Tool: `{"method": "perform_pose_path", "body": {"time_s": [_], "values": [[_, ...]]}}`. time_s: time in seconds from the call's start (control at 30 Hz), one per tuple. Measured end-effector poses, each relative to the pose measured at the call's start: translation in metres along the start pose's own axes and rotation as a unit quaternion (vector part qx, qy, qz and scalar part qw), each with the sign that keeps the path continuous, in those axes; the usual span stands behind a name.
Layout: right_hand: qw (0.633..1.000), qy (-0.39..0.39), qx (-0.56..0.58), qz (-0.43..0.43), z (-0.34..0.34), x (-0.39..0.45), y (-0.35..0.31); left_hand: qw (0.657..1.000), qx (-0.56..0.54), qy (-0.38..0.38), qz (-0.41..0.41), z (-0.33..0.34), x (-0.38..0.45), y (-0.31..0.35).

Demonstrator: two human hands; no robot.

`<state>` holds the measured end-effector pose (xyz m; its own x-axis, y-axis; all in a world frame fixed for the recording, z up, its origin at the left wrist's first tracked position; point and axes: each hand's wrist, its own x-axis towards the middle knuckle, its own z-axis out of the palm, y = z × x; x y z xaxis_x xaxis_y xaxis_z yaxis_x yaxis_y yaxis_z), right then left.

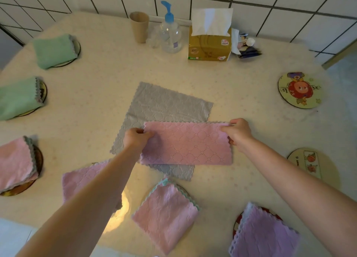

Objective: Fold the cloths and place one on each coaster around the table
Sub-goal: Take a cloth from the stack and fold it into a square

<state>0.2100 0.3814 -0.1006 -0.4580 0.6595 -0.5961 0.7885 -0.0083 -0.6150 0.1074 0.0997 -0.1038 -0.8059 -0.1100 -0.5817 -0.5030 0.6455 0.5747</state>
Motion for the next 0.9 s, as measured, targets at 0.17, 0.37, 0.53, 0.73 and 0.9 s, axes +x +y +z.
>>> {"method": "perform_pose_path", "body": {"time_s": [0.17,0.37,0.53,0.73,0.9], "values": [[0.999,-0.025,-0.022,-0.012,-0.001,-0.004,0.004,0.997,-0.01,-0.042,0.067,-0.005,-0.009,0.003],[0.996,-0.059,-0.02,-0.07,-0.014,-0.017,0.011,0.983,-0.03,-0.069,0.17,-0.012,-0.029,0.005],[0.992,-0.078,0.031,-0.09,-0.042,-0.042,0.03,0.958,-0.023,-0.07,0.277,-0.014,-0.056,0.021],[0.972,-0.128,0.168,-0.102,-0.103,-0.067,0.061,0.928,0.026,-0.09,0.36,0.012,-0.08,0.066],[0.964,-0.047,0.223,-0.137,-0.164,-0.067,0.098,0.897,0.09,-0.139,0.41,0.074,-0.084,0.11]]}}
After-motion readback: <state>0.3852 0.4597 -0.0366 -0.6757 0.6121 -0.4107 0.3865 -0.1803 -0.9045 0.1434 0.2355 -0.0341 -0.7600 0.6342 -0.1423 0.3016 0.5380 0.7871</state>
